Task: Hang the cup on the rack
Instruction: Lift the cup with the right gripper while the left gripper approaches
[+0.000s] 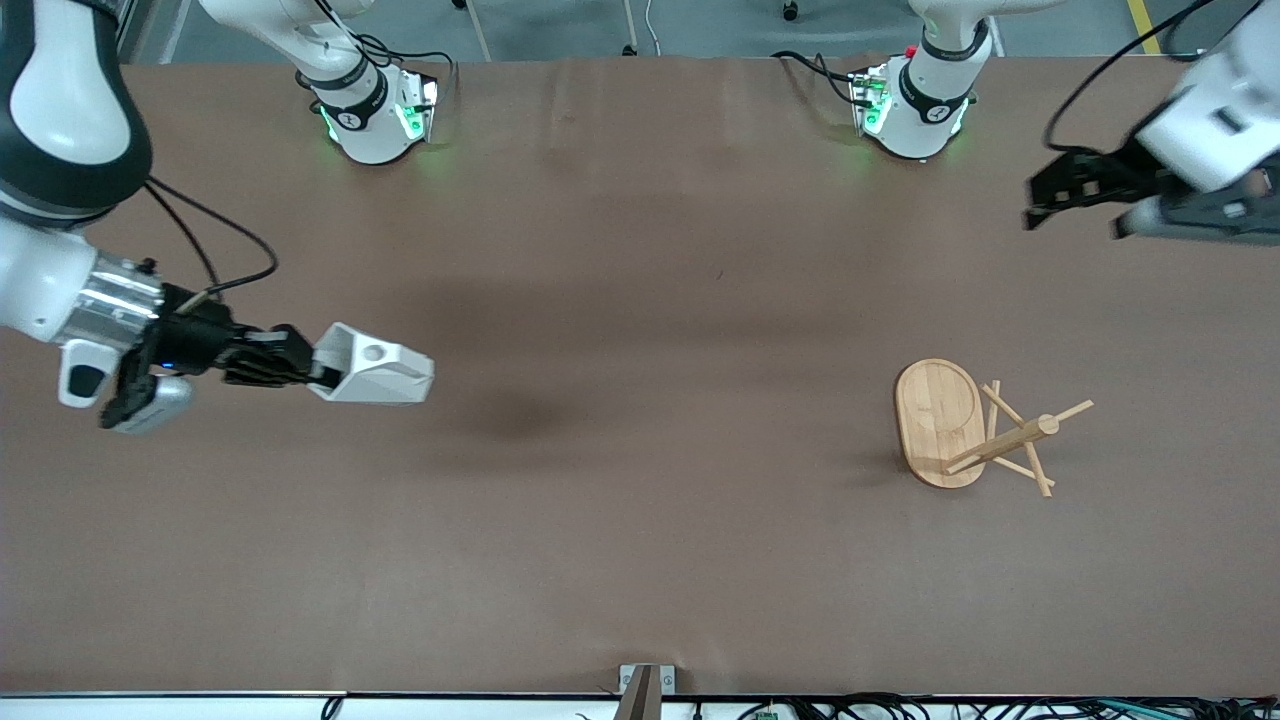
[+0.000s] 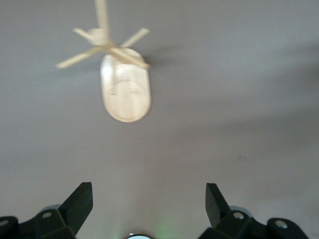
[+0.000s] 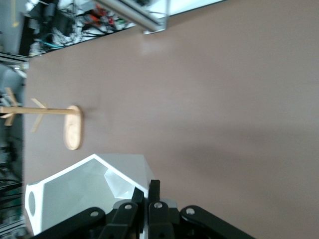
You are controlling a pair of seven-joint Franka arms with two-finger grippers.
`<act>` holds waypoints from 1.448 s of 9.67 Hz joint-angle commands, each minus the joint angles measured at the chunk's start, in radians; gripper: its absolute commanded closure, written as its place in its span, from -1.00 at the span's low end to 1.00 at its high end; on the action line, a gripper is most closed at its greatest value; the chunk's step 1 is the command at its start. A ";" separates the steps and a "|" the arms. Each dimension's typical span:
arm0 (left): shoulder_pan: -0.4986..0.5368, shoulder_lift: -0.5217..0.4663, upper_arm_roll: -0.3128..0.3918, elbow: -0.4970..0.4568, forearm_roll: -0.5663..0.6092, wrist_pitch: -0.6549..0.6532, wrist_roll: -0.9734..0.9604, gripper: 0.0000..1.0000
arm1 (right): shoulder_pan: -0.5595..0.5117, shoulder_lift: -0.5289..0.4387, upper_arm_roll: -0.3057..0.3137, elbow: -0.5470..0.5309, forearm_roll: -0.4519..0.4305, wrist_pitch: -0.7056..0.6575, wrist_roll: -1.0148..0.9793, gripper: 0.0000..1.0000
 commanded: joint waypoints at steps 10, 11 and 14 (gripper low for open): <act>-0.481 0.199 -0.108 0.041 -0.007 0.407 0.203 -1.00 | 0.174 0.117 0.049 0.031 0.501 -0.226 -0.068 0.99; -0.481 0.214 -0.108 0.041 -0.009 0.438 0.237 -1.00 | 0.162 0.129 0.086 0.028 0.501 -0.231 -0.068 0.99; -0.504 0.216 -0.117 0.038 -0.019 0.439 0.227 -1.00 | 0.160 0.143 0.142 0.018 0.499 -0.231 -0.069 0.99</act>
